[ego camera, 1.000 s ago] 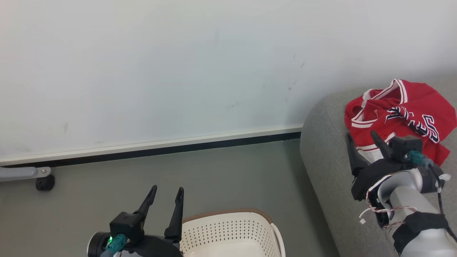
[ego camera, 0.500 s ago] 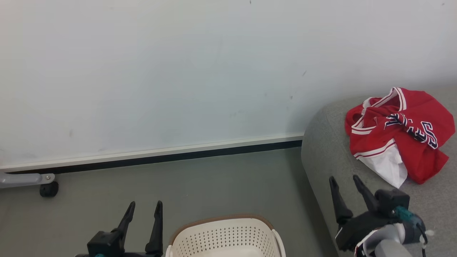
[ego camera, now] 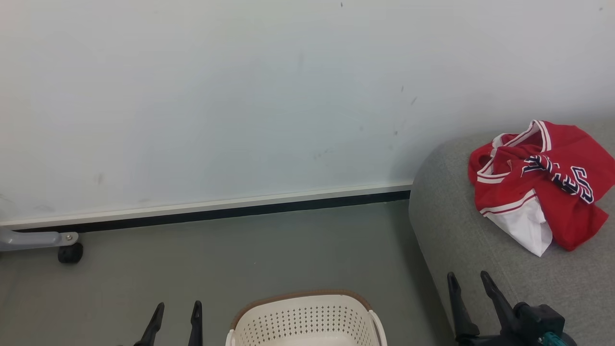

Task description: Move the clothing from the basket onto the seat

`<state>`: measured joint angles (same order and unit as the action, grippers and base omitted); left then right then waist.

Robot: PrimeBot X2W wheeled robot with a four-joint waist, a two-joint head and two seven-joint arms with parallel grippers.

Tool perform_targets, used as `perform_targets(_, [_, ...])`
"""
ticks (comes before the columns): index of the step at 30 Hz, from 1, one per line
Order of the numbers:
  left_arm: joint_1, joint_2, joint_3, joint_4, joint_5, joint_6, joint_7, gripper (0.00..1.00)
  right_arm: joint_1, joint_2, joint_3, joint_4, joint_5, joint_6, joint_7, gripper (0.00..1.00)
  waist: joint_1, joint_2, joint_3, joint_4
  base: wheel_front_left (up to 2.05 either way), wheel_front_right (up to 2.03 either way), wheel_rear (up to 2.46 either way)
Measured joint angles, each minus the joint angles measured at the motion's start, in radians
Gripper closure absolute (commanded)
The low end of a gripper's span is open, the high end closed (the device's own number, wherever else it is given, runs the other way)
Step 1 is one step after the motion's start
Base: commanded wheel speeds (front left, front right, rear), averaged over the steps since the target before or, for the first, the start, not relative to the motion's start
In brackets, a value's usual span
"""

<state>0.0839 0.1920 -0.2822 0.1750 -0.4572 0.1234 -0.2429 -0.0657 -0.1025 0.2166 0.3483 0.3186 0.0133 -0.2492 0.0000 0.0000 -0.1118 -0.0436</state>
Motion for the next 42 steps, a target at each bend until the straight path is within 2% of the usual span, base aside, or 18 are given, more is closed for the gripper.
perform_targets(9, [0.066,0.006,0.036,-0.034,0.043,0.000,-0.006,0.00,0.094,0.000,-0.002,-0.142,0.000,-0.032,0.000,0.00,0.0000,0.0000,0.002,0.016,0.00,0.00,0.00])
perform_targets(20, [0.114,0.001,0.091,-0.064,0.086,0.001,-0.006,0.00,0.178,-0.001,-0.009,-0.253,0.000,-0.059,0.013,0.00,0.0000,0.0000,0.005,0.027,0.00,0.00,0.00])
perform_targets(36, [0.121,-0.016,0.130,-0.103,0.139,0.001,-0.007,0.00,0.200,-0.001,-0.021,-0.346,0.001,-0.092,0.065,0.00,0.0000,0.0000,0.024,0.021,0.00,0.00,0.00])
perform_targets(42, [0.121,-0.022,0.134,-0.111,0.147,0.001,-0.007,0.00,0.200,-0.001,-0.027,-0.365,0.001,-0.094,0.082,0.00,0.0000,0.0000,0.029,0.022,0.00,0.00,0.00])
